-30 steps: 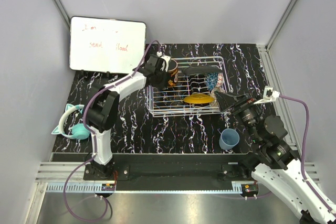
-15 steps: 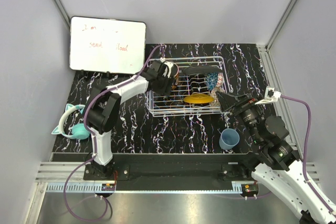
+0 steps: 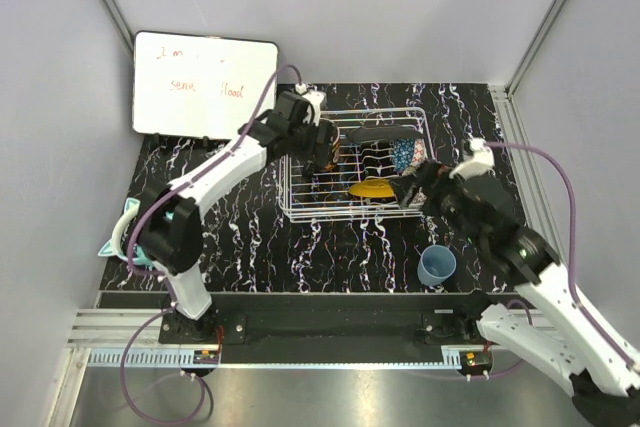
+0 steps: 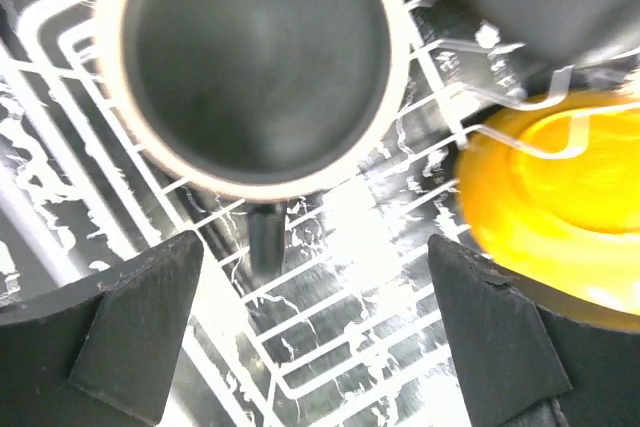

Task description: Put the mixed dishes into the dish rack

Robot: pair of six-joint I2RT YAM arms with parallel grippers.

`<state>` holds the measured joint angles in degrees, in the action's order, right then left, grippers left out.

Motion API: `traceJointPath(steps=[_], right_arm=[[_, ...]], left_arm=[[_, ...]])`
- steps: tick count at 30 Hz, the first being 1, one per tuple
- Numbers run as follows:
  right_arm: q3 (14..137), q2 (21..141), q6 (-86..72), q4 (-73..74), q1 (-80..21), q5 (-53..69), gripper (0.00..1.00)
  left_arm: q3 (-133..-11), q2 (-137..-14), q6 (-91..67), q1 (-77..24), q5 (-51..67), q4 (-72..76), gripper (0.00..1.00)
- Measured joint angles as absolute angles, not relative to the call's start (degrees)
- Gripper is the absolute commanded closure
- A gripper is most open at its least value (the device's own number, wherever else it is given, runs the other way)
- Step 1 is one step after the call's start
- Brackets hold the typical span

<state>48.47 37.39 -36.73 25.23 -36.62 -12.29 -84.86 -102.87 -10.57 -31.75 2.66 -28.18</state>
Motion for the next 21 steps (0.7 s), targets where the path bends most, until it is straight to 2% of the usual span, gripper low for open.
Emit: traceJointPath(steps=[3,6,13,15,17,21], right_arm=[[57.6,48.2,-34.9,34.4,-36.6,-12.8,0.00],[61.3,54.6,-34.0,40.3,-36.8,-13.9,0.00],[62.9,54.9,-37.5,57.8,-37.3,-14.6,0.00],[62.7,54.8,-39.6,61.5,-38.7,-14.0,0.08],[61.8,54.6,-41.2,63.9,-39.9,-13.2,0.11],[57.6,54.8,-44.7,66.3,-41.3,-12.2,0.10]], left_arm=[[-85.6,-97.7,-10.8,-31.5,2.8,-29.7,0.01],[-85.5,-93.3,-10.6,-31.5,2.8,-31.1,0.01],[-83.3,-82.2,-6.6,-31.5,3.7,-33.6,0.03],[-81.3,-78.2,-4.6,-31.4,4.7,-33.7,0.03],[-78.4,-73.9,-2.7,-31.4,5.7,-33.2,0.03],[-73.6,-68.1,0.7,-31.4,6.1,-33.3,0.03]])
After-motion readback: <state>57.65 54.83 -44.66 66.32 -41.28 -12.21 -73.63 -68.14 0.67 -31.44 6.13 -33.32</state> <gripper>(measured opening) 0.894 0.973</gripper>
